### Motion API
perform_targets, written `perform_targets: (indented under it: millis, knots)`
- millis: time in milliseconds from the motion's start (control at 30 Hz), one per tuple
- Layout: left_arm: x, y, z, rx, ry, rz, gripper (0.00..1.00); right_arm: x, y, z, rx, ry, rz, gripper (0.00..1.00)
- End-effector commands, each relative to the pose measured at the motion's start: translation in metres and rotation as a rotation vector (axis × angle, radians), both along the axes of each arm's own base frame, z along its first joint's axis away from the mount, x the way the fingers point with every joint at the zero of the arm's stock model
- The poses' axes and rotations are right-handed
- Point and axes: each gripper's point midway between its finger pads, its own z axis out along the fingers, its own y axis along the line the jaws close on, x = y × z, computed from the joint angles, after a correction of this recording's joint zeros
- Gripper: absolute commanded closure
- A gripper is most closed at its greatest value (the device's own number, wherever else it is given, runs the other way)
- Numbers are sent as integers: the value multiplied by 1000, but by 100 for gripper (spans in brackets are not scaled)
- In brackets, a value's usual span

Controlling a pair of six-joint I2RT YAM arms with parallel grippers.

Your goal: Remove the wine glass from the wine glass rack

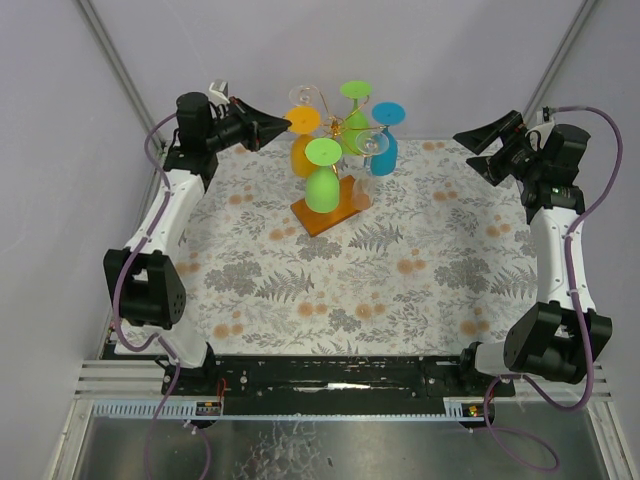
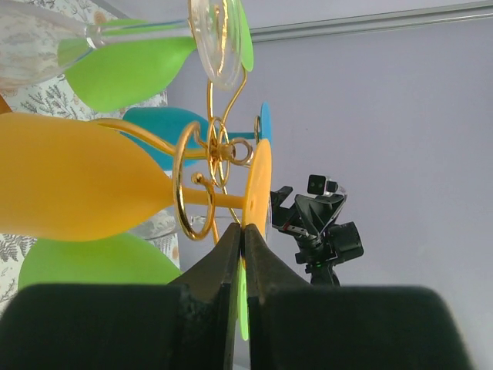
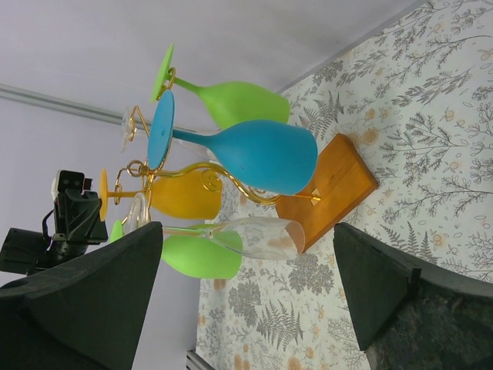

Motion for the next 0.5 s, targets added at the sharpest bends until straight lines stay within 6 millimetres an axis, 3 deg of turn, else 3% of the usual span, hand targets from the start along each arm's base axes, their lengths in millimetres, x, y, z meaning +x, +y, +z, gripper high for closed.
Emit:
perform_targets:
  millis: [0,467]
  knots:
    - [-23,-1,25,-6,-72,-19,100,-12,9,21,-12,-72,39,1]
    - [-64,11,23,15,-75,0,100,-23,15,20,-6,-69,58,1]
